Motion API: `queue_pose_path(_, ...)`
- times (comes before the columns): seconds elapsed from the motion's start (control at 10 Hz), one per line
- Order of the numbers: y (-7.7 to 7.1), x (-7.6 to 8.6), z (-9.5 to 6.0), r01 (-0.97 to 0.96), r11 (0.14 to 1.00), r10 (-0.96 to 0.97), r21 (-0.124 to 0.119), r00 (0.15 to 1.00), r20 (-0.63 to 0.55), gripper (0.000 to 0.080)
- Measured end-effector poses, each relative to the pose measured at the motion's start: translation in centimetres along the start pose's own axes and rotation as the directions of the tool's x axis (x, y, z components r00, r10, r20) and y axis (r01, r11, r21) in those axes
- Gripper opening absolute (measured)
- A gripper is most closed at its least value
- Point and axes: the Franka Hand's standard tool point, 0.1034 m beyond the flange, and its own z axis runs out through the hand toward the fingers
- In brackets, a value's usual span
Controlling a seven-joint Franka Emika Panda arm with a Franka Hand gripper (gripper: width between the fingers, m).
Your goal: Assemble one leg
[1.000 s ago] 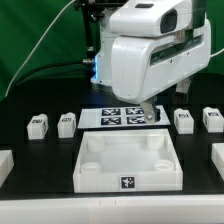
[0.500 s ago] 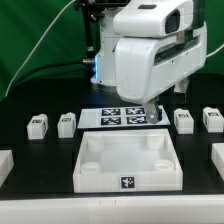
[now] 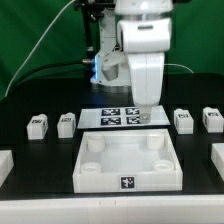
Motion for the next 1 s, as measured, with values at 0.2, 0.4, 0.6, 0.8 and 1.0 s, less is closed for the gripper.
queue_pose_path(0.2, -1.4, -1.4, 3.2, -0.027, 0.999, 0.028, 0.018, 0.999, -0.018, 0.0650)
queue_pose_path(0.4, -1.8, -2.3, 4.1, -0.053, 0.998, 0.054, 0.033, 0.998, -0.022, 0.0650)
queue_pose_path(0.6, -1.8, -2.3, 4.1, -0.054, 0.998, 0.055, 0.033, 0.998, -0.022, 0.0623)
queue_pose_path(0.8, -1.8, -2.3, 4.1, -0.055, 0.998, 0.055, 0.034, 0.998, -0.022, 0.0269)
queue_pose_path(1.0, -1.8, -2.3, 4.1, -0.056, 0.998, 0.056, 0.033, 0.998, -0.022, 0.0134)
